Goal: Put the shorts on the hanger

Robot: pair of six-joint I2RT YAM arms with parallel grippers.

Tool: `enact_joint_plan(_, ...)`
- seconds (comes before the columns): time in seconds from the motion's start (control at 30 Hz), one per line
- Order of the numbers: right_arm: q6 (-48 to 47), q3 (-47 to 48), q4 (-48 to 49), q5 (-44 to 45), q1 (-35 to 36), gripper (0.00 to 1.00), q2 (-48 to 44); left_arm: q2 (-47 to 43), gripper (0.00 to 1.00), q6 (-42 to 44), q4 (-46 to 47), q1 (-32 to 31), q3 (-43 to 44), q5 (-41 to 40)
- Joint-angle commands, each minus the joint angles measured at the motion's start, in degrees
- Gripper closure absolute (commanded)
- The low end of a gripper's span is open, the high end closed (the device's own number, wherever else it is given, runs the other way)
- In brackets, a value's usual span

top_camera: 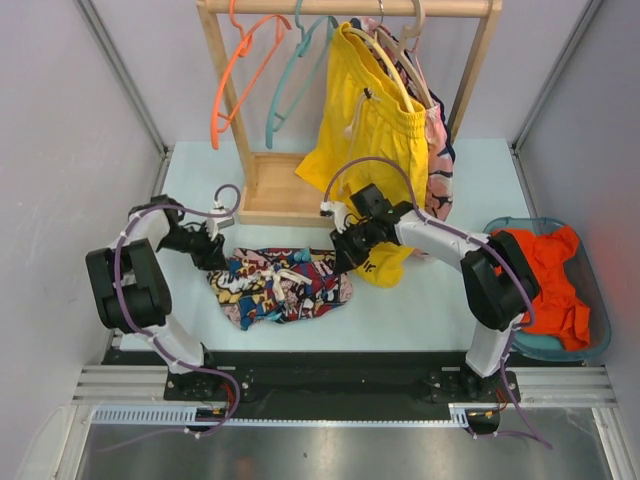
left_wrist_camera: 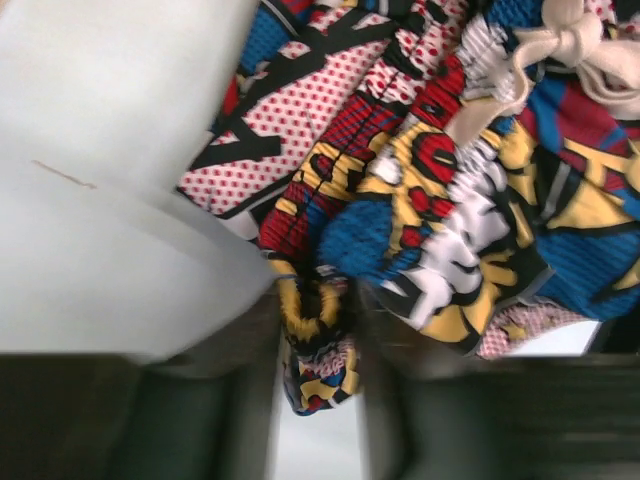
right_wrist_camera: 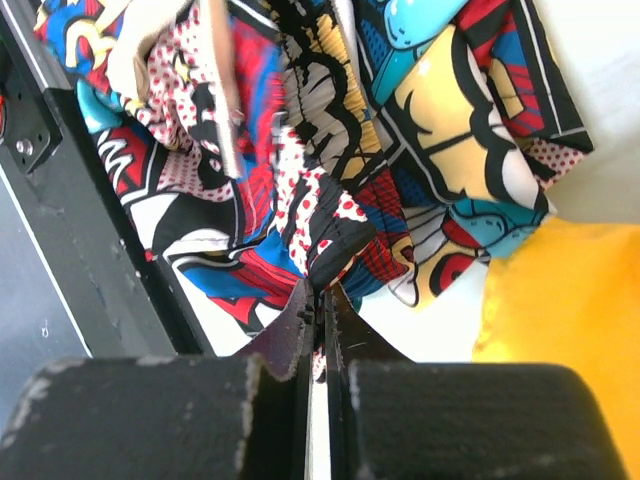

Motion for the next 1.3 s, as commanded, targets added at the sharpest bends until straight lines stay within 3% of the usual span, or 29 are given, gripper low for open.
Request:
enact_joint_plan(0.0, -3.47, -0.19, -1.07, -0.24, -1.44, 1.00, -6.55, -1.85, 0.78, 3.73, -7.76, 0.55, 2.11, 3.30)
enact_joint_plan(0.03, -3.83, -0.19, -1.25, -0.07, -2.32, 1.00, -7.69, -3.52, 0.94, 4.27, -11.52, 0.90, 2.20, 4.00)
enact_joint_plan(0.07, -4.10, -0.19, -0.90, -0.07, -2.93, 1.00, -9.79, -5.45, 1.00, 4.27, -12.95, 1.51, 2.55, 4.61)
enact_joint_plan(0.17, -3.92, -0.19, 0.86, -0.51, -4.34, 1.00, -15.76, -16.77, 1.00, 2.44, -16.48, 1.61, 3.86, 7.51)
enact_joint_plan(0.2, -4.01, -0.19, 1.47, -0.51, -4.43, 1.00, -17.35, -22.46, 1.00, -2.18, -15.96, 1.43, 4.39, 9.08)
enact_joint_plan(0.4, -6.46, 0.86, 9.29, 1.68, -2.33, 1.00, -31.05, -38.59, 1.00, -27.06, -0.94, -1.20, 13.35, 7.44)
enact_joint_plan(0.43, -7.17, 1.39, 10.52, 2.91, -1.80, 1.00, -32.38, -41.04, 1.00, -27.97, -0.05, -1.73, 14.75, 7.34)
enact_joint_plan(0.7, -10.51, 13.05, 10.89, 11.87, 3.38, 1.00, -39.43, -43.53, 1.00, -43.71, 2.41, -2.08, 34.00, 5.85)
enact_joint_plan(0.8, -11.74, 17.47, 8.16, 15.30, 5.06, 1.00, -38.03, -43.70, 1.00, -44.85, 3.64, -2.08, 36.91, 6.99)
enact_joint_plan(0.93, -15.78, 16.78, 8.68, 17.42, 4.97, 1.00, -37.06, -42.92, 0.99, -43.72, 7.07, -2.08, 32.45, 5.50)
enact_joint_plan(1.03, -16.84, 13.36, 11.14, 18.48, 3.22, 1.00, -35.30, -40.37, 1.00, -40.39, 7.69, -2.08, 28.15, 8.65)
enact_joint_plan(1.13, -19.90, 8.70, 15.18, 15.41, 0.94, 1.00, -33.98, -40.01, 0.99, -31.34, 7.60, -2.26, 20.61, 13.40)
enact_joint_plan(1.27, -25.44, -0.42, 18.26, 10.15, -0.30, 1.00, -33.71, -43.78, 0.95, -20.10, 12.43, -3.75, 7.32, 10.96)
